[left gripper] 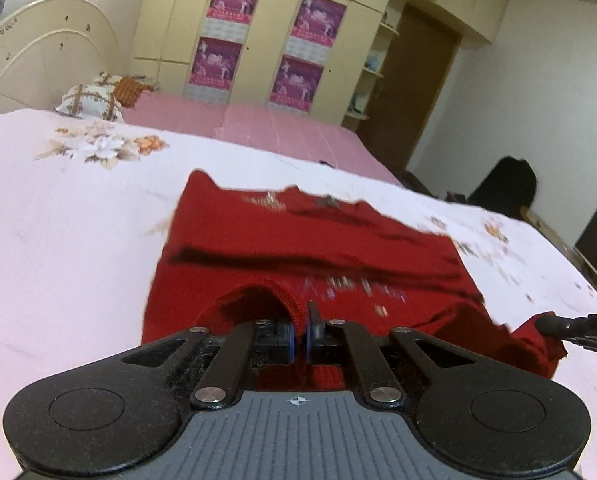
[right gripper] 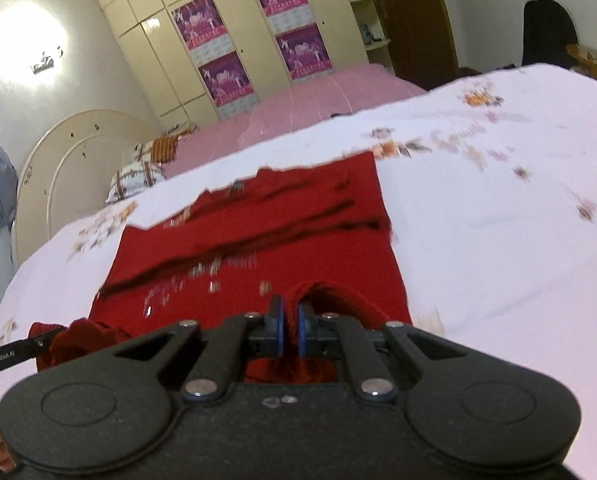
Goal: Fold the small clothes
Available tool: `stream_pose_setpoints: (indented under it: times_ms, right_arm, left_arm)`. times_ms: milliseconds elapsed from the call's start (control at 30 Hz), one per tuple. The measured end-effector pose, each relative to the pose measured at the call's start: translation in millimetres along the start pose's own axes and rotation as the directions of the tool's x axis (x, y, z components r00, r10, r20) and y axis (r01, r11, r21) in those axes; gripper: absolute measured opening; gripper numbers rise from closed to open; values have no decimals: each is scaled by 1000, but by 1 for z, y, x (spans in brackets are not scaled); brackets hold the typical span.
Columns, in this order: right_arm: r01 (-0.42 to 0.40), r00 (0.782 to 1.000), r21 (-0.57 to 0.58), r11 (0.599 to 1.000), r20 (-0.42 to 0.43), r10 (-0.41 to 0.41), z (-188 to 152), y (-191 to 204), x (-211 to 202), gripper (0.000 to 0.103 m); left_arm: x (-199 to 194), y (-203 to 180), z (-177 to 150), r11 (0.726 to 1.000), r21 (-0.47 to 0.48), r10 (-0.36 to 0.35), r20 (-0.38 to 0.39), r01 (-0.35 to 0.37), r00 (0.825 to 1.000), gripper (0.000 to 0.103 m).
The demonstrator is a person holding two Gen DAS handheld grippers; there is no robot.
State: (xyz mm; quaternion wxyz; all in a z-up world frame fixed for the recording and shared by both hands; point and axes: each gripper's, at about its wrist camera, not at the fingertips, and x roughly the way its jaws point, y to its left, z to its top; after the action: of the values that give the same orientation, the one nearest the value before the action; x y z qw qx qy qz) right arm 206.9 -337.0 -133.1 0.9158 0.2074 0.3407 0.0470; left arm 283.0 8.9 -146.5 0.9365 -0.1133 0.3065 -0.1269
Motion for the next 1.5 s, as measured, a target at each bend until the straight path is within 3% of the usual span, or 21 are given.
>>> stream_pose_setpoints:
  times_ms: [533,800,933,1033,1100,1167,1333,1500]
  right_arm:
    - [6,997,65,998,77,-11,92,-14,144,7]
    - [61,998,113,992,2,-62,114,-33,201,5]
    - [84,996,121,989,-15,-83,124,-41,218,5]
    - [118,993,79,990,-19,-117,129,-40,226,13]
    - [167,986,79,983,-8,-167,133,-42,228,34]
    - [172,984,109,979,18,-175,138,-47,224,41]
    - [208,974,31,978,87,-210,142,-36,205,41]
    - [140,989,-127,982,71,-131,133,-5,202,40]
  left_arm:
    - [140,-4,72,998,15,62,109,-64,992,5]
    - [204,-2,93,991,29,127,6,-127,992,5]
    - [225,3,100,986,-18,164,-41,-165,986,5]
    - [237,7,103,982,-27,185,-84,-187,979,5]
    - [239,13,108,981,-68,175,-95,-182,980,5]
    - [235,17,113,979,-102,170,-94,-179,981,6]
    - [219,21,119,976,-92,194,-58,-199,979,6]
    - [201,24,118,976,-52,211,-36,-213,977,6]
